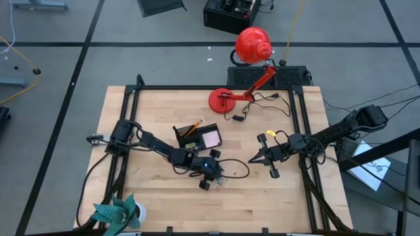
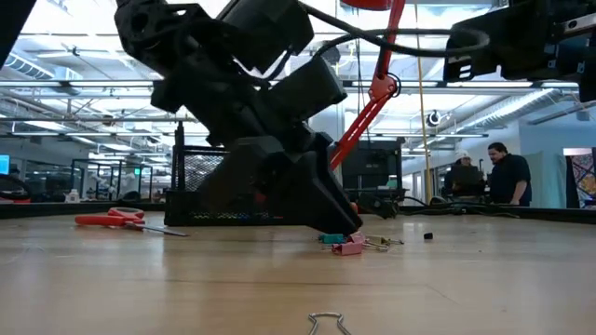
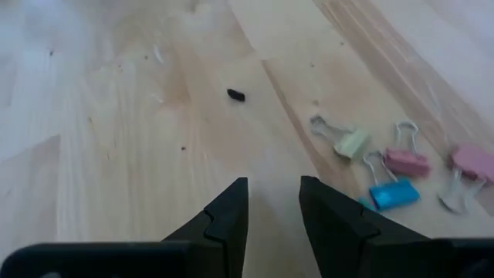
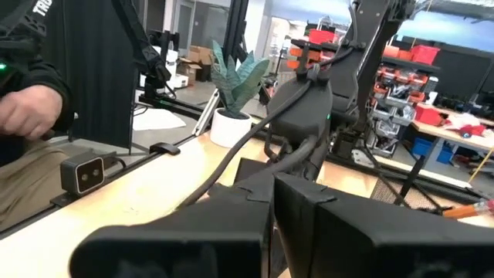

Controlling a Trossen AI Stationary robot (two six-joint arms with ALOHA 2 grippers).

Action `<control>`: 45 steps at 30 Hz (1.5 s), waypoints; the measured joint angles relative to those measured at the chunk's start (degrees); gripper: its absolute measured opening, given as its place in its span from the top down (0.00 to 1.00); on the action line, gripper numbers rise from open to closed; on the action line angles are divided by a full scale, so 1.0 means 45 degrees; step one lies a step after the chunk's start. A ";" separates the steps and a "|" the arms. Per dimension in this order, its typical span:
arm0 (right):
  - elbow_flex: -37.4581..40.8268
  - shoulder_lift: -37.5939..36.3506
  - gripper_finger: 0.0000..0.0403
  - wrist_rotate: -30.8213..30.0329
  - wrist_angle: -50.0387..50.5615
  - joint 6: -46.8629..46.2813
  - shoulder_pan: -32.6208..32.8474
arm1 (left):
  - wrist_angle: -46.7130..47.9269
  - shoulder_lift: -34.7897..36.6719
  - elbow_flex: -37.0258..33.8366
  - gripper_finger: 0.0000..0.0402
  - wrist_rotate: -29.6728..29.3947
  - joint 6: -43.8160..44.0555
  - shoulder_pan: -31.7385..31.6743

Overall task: Pick and place office supplies into organizer
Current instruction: Put the blue binder clip into the mesh desk organizer

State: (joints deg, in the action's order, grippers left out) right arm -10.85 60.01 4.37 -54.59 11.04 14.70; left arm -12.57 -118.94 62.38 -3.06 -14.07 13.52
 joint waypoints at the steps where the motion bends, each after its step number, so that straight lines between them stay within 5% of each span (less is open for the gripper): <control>1: 0.0002 0.0000 0.99 0.0004 0.0054 -0.0031 0.0003 | 0.0035 -0.0090 0.0019 0.68 -0.0001 0.0208 0.0000; 31: 0.0000 0.0000 0.99 0.0032 0.0000 -0.0212 0.0004 | 0.5105 0.1741 -0.0094 0.68 0.0650 0.4500 0.1663; 37: 0.0000 0.0000 0.99 0.0032 -0.0107 -0.0212 0.0005 | 0.4394 0.1935 -0.0147 0.68 -0.0902 0.2689 0.2076; 45: 0.0004 0.0005 0.99 0.0032 -0.0159 -0.0214 0.0005 | 0.2978 0.4052 -0.0090 0.68 -0.1100 0.1213 0.2083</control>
State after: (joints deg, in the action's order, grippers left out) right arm -10.83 60.03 4.51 -55.30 10.08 14.72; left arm 0.84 -100.70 61.98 -8.01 -8.61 22.89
